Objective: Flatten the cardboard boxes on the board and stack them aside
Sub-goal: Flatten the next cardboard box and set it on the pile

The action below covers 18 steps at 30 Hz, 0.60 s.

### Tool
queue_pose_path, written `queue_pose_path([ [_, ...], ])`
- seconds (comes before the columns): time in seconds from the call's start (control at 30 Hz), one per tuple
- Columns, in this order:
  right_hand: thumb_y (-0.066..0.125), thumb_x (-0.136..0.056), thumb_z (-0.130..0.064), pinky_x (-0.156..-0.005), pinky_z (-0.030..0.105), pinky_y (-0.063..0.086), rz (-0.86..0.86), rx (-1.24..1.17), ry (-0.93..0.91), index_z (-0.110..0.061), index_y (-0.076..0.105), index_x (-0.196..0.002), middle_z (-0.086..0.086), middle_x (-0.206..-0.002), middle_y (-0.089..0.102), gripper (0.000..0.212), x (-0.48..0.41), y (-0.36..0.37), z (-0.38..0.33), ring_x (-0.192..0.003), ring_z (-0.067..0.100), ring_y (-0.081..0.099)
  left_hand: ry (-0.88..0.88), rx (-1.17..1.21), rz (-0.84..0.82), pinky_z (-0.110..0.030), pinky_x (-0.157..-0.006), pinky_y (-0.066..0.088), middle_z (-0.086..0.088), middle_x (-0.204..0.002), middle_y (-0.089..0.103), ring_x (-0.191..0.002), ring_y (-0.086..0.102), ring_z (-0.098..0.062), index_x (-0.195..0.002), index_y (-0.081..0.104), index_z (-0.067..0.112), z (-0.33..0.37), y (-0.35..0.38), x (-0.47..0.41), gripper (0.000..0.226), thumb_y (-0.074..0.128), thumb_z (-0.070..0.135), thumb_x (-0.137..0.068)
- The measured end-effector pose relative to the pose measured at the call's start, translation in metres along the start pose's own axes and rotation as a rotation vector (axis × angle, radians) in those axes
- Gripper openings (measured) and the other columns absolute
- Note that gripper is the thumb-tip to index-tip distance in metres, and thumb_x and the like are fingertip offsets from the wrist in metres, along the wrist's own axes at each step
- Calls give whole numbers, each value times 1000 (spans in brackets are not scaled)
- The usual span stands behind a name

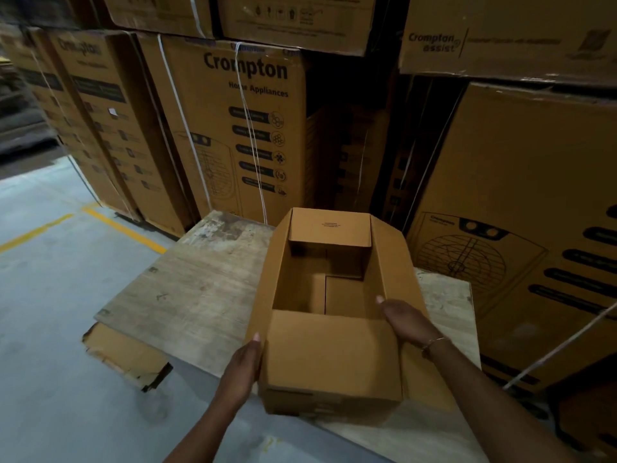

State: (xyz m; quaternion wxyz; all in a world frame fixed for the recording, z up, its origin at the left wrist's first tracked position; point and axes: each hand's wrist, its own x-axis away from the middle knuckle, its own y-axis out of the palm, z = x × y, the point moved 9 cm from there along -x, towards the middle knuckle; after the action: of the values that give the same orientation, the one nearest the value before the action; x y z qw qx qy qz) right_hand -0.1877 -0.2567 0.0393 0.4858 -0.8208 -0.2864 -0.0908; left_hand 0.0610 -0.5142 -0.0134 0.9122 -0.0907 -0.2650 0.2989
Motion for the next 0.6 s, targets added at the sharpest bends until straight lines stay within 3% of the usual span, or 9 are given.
queue_pose_path([
  [0.07,42,-95,-63,-93,36,42,-67,-232,21,-13,73,-107,10,-116,67,61,18,-15,0,-111,25,58,-68,133,-51,-37,-90,48,2,-122,64,-113,59,-20,-129,59,29,5,-4,-1,89,30,93,-75],
  [0.13,51,-99,-42,-86,29,41,-210,-293,-17,-17,70,-117,1,-123,63,36,41,-14,1,-110,18,55,-126,173,-143,-41,-93,44,-4,-139,53,-127,50,-25,-143,47,25,10,-4,3,82,41,81,-83],
  [0.2,57,-98,-31,-78,23,42,-329,-237,-59,-20,59,-129,1,-137,53,34,55,-1,13,-112,13,50,-122,52,-296,-48,-104,42,-1,-148,46,-135,43,-23,-147,42,34,3,-5,0,109,54,94,-57],
  [0.27,75,-78,-50,-84,18,44,-393,-179,-69,-23,33,-149,-2,-149,37,86,61,20,35,-122,13,42,-94,-51,-468,-48,-108,43,5,-152,38,-136,40,-19,-150,32,38,-2,2,3,122,67,90,-45],
  [0.3,84,-62,-59,-95,23,45,-404,-190,-51,-24,17,-155,-6,-152,28,120,61,33,47,-132,15,36,-77,-101,-564,-45,-109,42,8,-155,30,-137,37,-18,-153,21,36,-4,10,8,120,75,80,-55],
  [0.37,92,-45,-63,-115,38,34,-369,-185,-78,-32,-9,-156,-10,-162,9,153,64,56,57,-146,18,21,12,-264,-658,-39,-114,37,11,-159,16,-142,30,-14,-154,-1,34,-11,29,11,129,88,55,-63],
  [0.47,95,-44,-58,-118,37,29,-276,-142,-135,-34,-28,-150,-8,-164,-1,164,66,78,54,-149,20,19,161,-537,-455,-40,-116,37,12,-159,19,-143,30,-13,-155,-11,38,-18,39,5,159,94,66,-38],
  [0.53,95,-43,-52,-111,36,39,-190,-72,-127,-32,-33,-148,-2,-164,3,167,67,79,47,-143,24,32,233,-543,-267,-42,-103,49,14,-147,43,-128,51,-12,-151,5,49,-25,35,-2,146,88,75,-33],
  [0.6,95,-47,-45,-91,30,50,-134,27,-107,-30,-35,-147,3,-162,10,165,64,80,46,-128,25,50,274,-502,-202,-42,-96,54,17,-137,53,-118,59,-9,-147,15,54,-30,33,-7,134,86,77,-36],
])
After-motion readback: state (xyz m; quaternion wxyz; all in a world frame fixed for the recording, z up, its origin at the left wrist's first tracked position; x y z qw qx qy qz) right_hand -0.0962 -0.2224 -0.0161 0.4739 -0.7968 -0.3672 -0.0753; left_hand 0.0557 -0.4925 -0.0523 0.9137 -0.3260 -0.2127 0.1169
